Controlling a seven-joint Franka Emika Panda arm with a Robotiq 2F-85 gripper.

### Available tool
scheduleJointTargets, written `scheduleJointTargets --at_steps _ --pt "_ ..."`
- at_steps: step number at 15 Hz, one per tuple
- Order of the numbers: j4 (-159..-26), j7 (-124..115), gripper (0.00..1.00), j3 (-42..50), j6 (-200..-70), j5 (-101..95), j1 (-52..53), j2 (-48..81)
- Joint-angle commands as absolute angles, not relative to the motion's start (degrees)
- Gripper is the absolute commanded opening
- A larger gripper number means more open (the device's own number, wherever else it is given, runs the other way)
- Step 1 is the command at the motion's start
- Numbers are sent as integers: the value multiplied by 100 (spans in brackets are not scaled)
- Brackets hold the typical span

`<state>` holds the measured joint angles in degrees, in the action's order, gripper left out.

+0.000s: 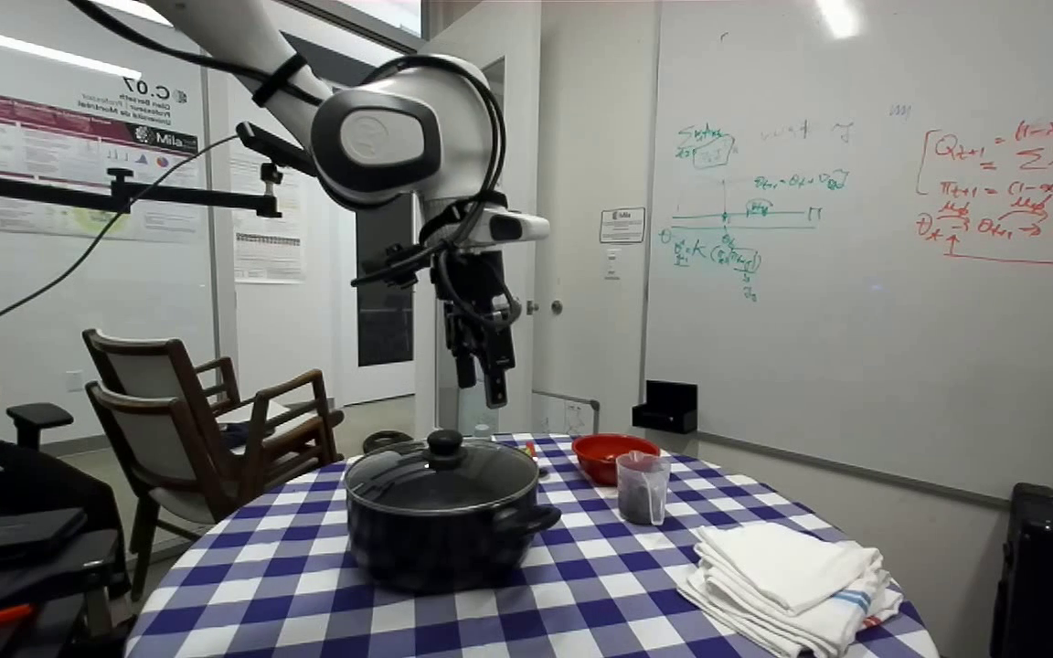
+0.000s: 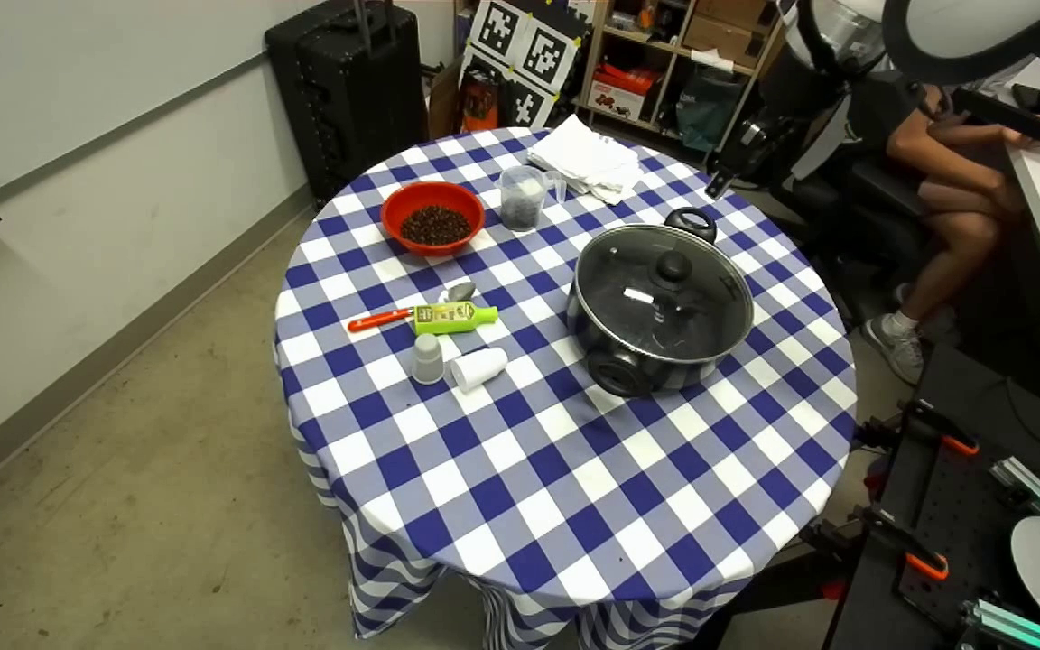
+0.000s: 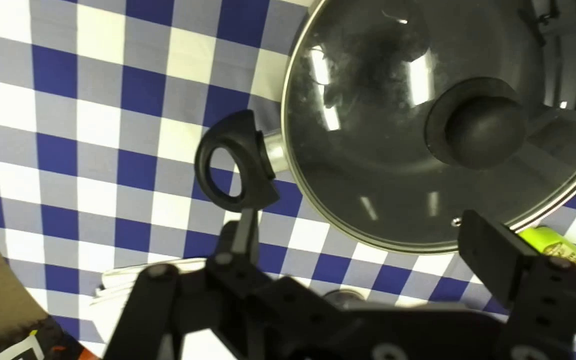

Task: Put the pot of the lid on the table

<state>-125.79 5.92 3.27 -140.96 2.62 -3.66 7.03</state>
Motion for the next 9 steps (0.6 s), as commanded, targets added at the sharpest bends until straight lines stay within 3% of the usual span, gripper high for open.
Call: scheduleJointTargets --at_steps 1,9 --pt "-12049 847 100 136 -13894 403 -312 1253" --pt "-12180 1279 100 -255 -13521 498 -240 1259"
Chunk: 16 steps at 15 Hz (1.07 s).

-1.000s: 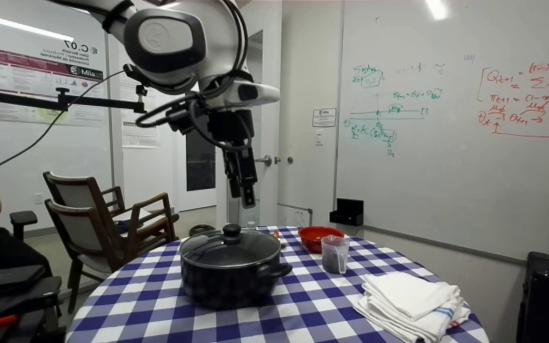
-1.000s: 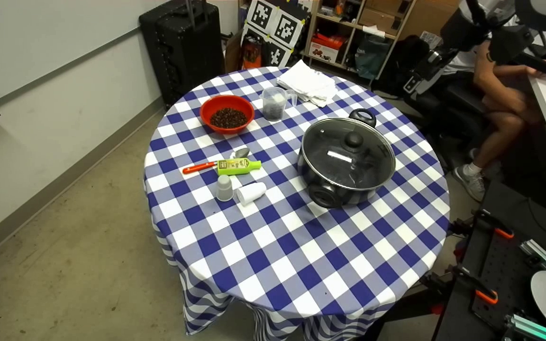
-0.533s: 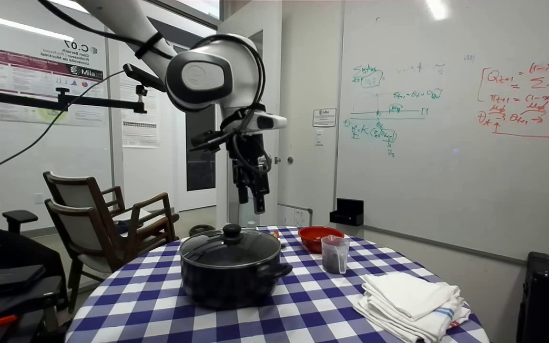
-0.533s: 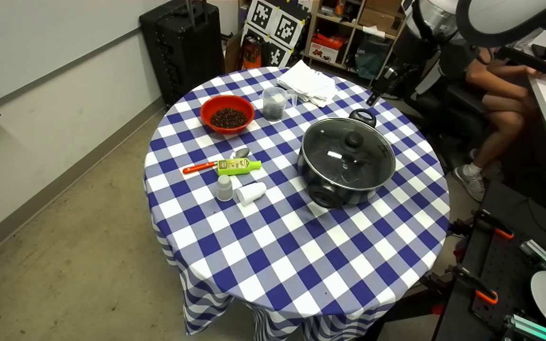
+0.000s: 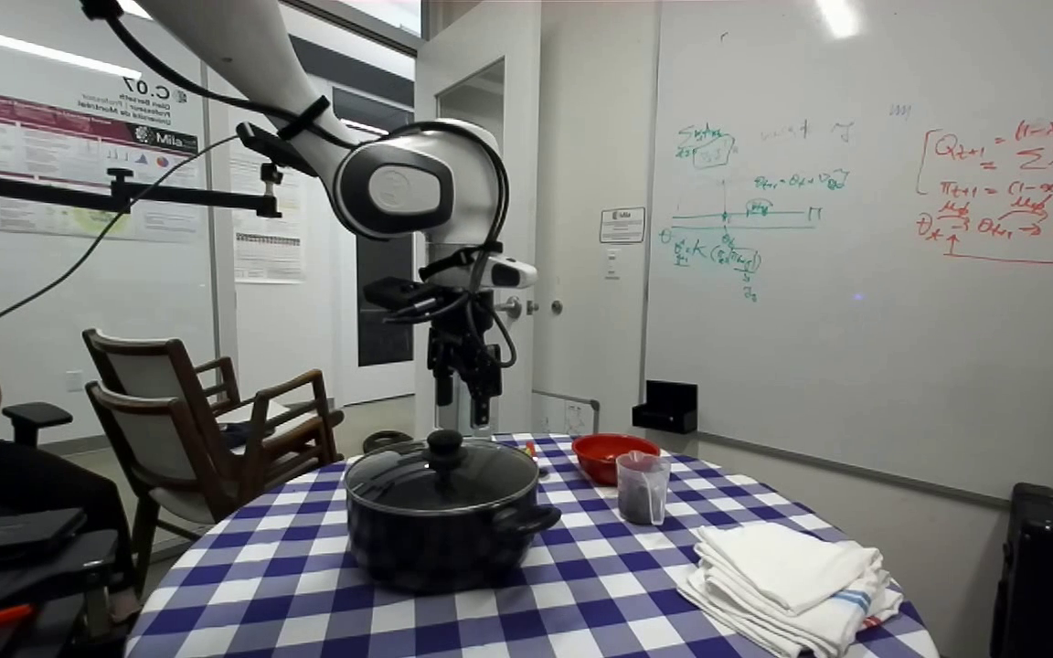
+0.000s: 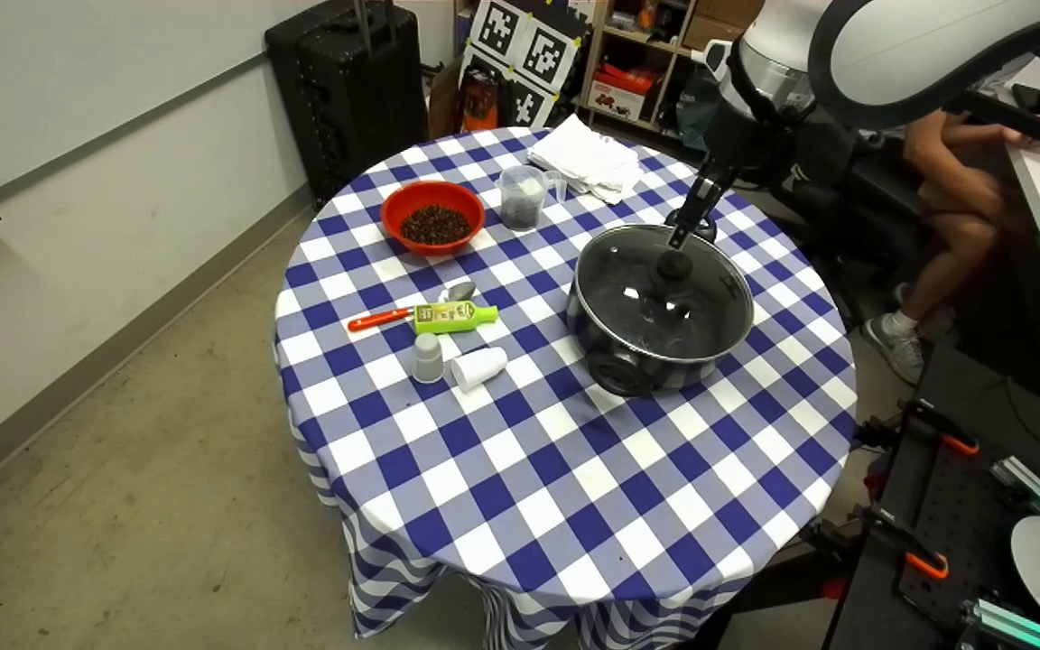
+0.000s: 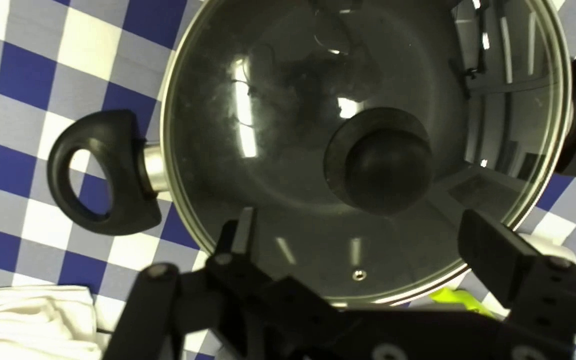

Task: Put the pot of the lid on the table

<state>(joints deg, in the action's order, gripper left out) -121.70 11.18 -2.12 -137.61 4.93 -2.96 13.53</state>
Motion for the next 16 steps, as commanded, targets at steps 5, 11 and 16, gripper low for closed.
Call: scheduleJointTargets --at_steps 5,11,16 --pt "-12469 1162 100 -282 -13569 373 -113 1156" --pt "-12649 1090 100 -262 -13785 -68 20 1245" --pt "-12621 1113 100 -276 -13848 -325 77 1265"
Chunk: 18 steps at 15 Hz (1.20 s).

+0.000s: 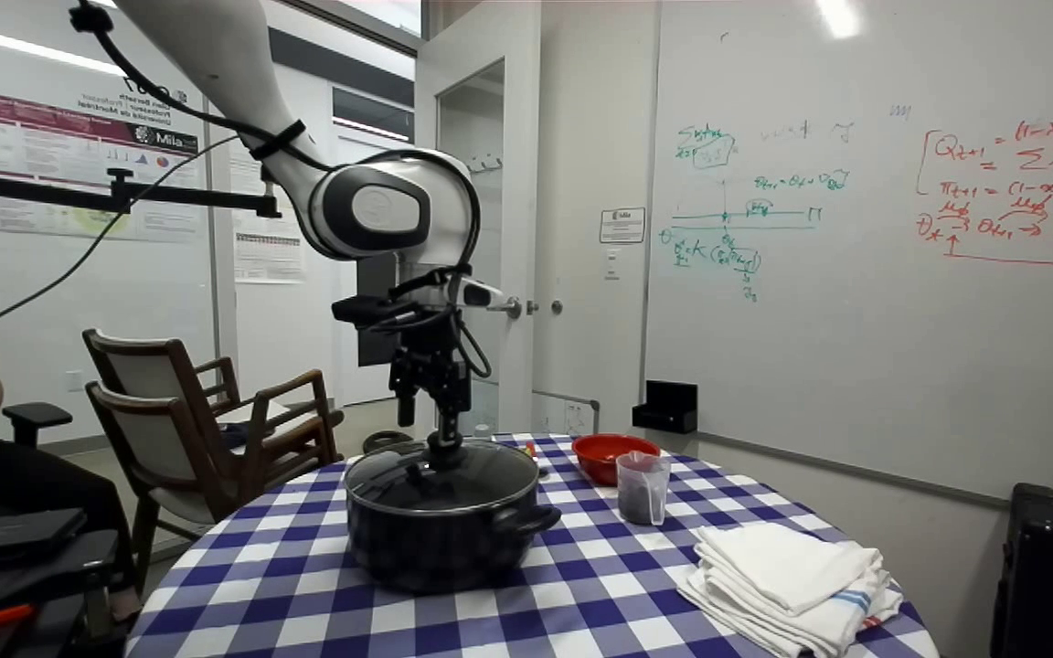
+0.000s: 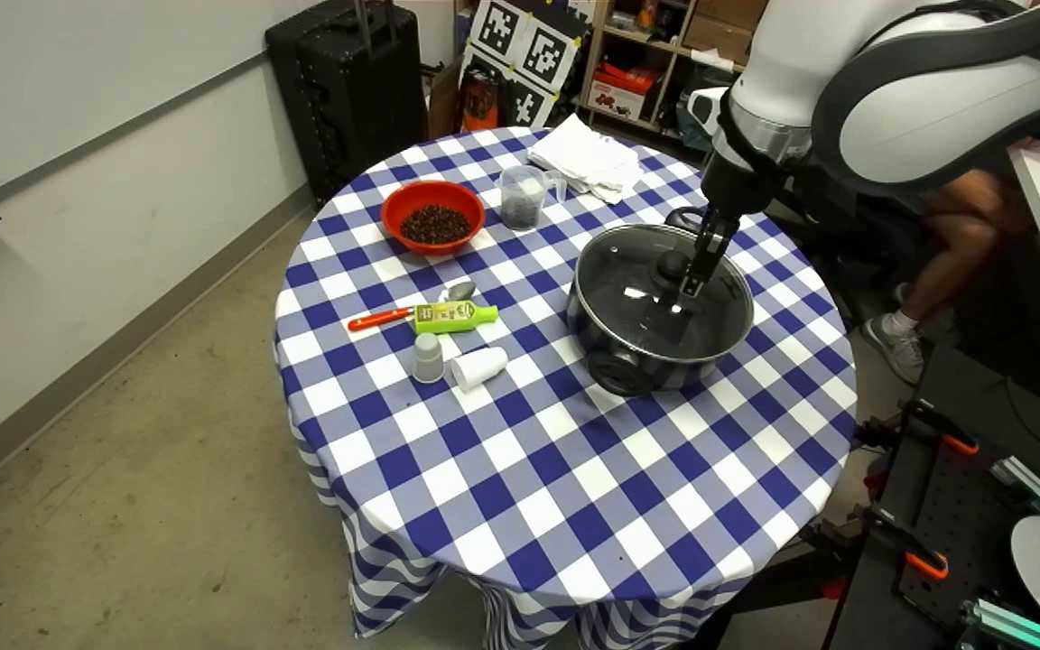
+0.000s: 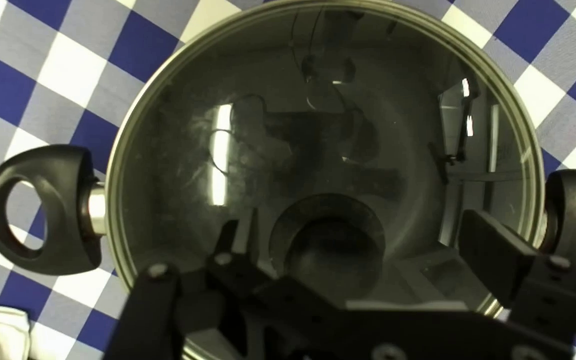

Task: Put the pot of the lid on the table

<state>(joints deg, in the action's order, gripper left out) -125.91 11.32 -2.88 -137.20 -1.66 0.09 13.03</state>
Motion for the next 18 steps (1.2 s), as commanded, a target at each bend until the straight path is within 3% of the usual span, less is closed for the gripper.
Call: scheduleJointTargets --at_steps 1,16,17,18 --pt "-12623 1089 100 -268 -13898 -387 93 1271" --pt "-12548 1584 100 -338 -14170 -343 35 1485" --pt "-12546 1622 90 -342 -14175 -335 29 1494" --pt "-12546 1660 74 -346 -14177 -326 23 1498"
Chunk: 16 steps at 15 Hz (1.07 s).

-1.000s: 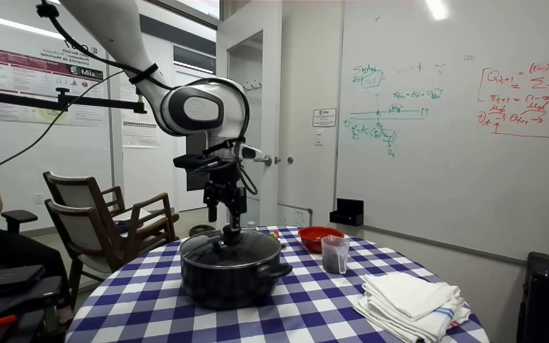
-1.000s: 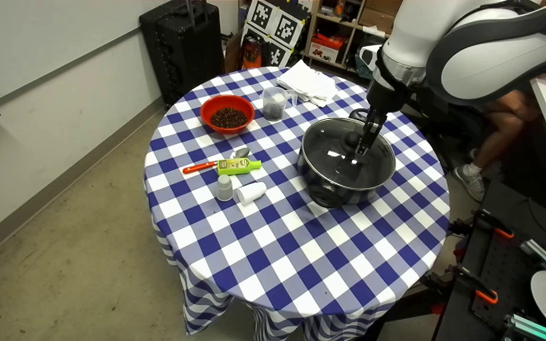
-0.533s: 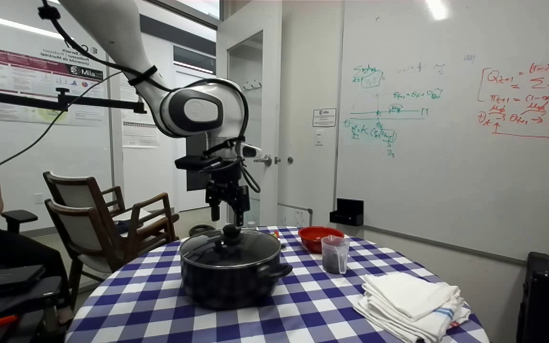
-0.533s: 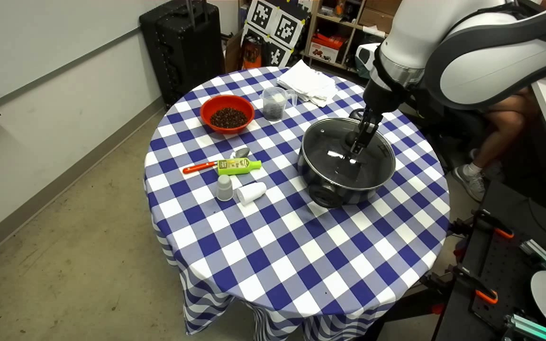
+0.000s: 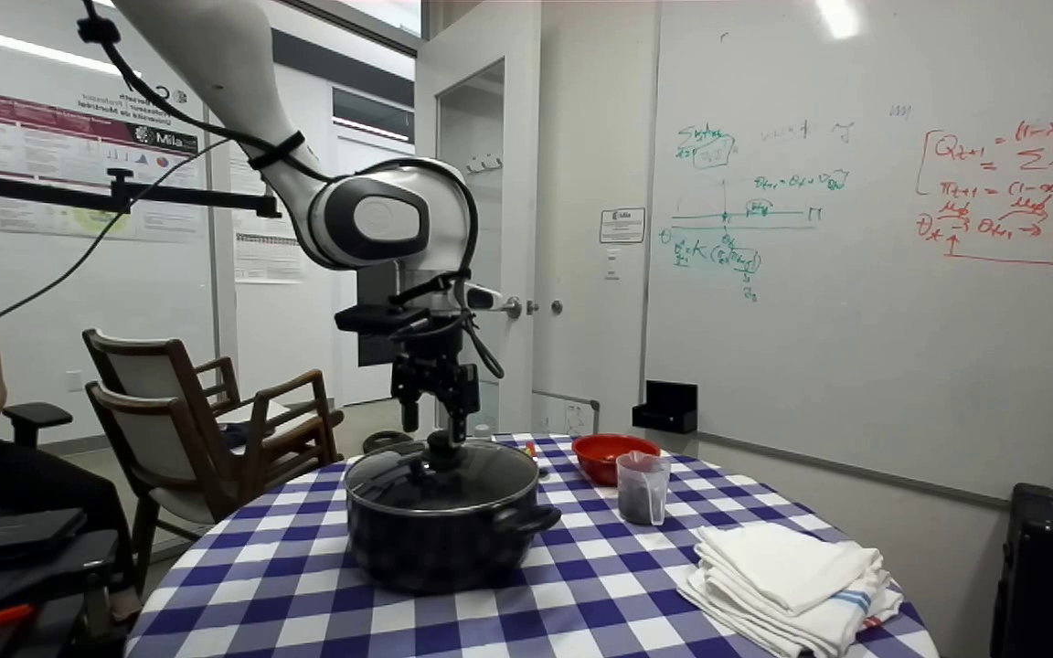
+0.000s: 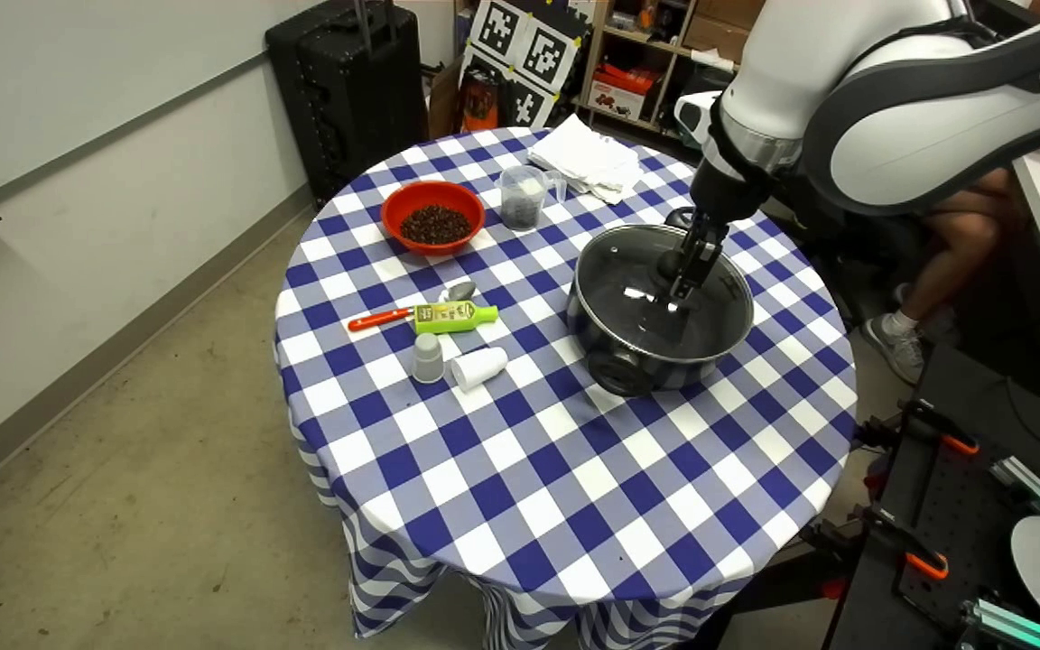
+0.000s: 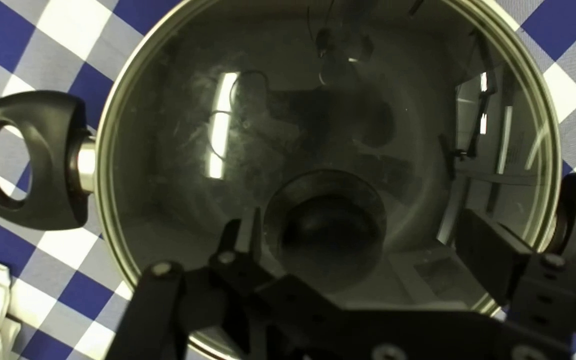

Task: Put the pot of the lid on the table

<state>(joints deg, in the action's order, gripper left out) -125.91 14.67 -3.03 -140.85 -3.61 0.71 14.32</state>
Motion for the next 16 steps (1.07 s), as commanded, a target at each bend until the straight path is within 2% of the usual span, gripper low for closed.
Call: scheduleJointTargets --at_steps 1,6,7,16 --pt "-12544 1678 67 -347 -14178 -322 20 1505" --pt "-12519 1715 28 -337 -14178 -323 -23 1516" --pt "-12520 1714 24 -340 -14175 -319 -25 1518" --pt "-12525 1912 24 -372 -14101 -113 -128 1265"
